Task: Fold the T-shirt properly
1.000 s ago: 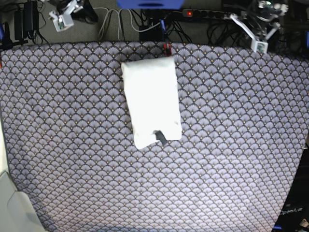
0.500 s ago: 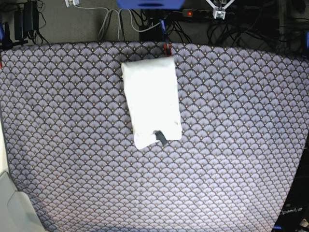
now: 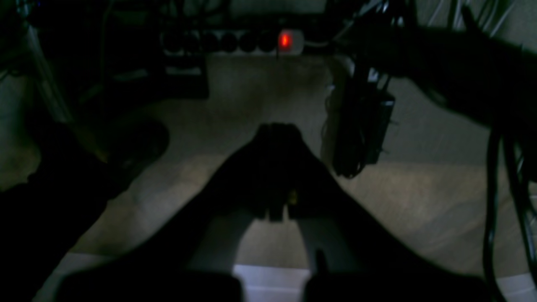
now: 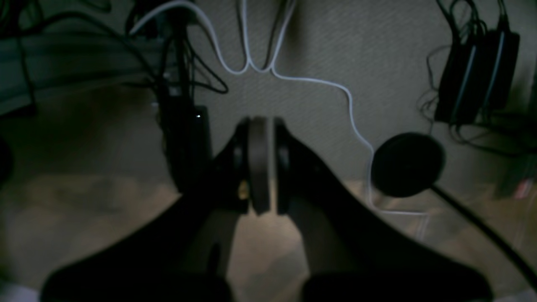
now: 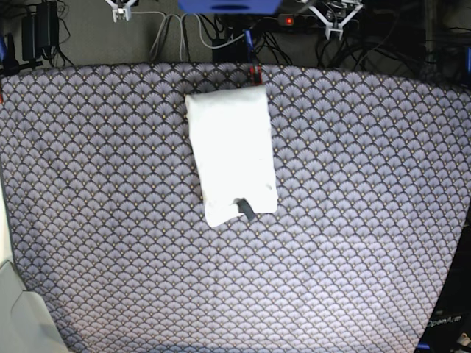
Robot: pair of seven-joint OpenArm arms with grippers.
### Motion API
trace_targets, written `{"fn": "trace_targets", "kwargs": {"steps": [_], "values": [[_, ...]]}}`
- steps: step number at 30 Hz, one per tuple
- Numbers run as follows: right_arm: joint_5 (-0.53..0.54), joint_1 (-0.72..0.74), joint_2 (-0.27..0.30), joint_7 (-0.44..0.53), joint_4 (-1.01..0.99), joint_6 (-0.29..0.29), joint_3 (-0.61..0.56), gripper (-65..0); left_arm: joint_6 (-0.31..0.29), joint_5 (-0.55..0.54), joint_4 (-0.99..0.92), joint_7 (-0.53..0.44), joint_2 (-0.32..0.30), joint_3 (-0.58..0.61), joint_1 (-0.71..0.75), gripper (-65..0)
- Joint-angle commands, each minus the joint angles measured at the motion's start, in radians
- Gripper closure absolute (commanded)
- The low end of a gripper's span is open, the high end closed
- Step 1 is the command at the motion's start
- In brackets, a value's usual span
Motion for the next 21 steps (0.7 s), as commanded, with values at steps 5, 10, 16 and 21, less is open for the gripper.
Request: {"fn": "trace_targets", "kwargs": {"steps": [5,10,16,21], "values": [[0.004,0.054,-0.020,-0.055,0.002,-0.118,-0.003,-1.0,0.122,-0.001,-0.003,0.001,0.008,0.004,0.001,-0.3],[0.004,0.044,-0.044,-0.055,0.002,-0.131,-0.003,-1.0,0.147,0.007,0.000,0.001,0.021,0.007,0.001,-0.3],[0.004,0.029,-0.063,-0.056,0.002,-0.133,-0.004,-1.0,0.147,0.009,0.006,0.001,0.026,0.007,-0.001,-0.3],[0.004,0.031,-0.075,-0.064,0.002,-0.133,-0.004,-1.0,0.147,0.009,0.007,0.000,0.023,0.009,-0.002,-0.3]]}}
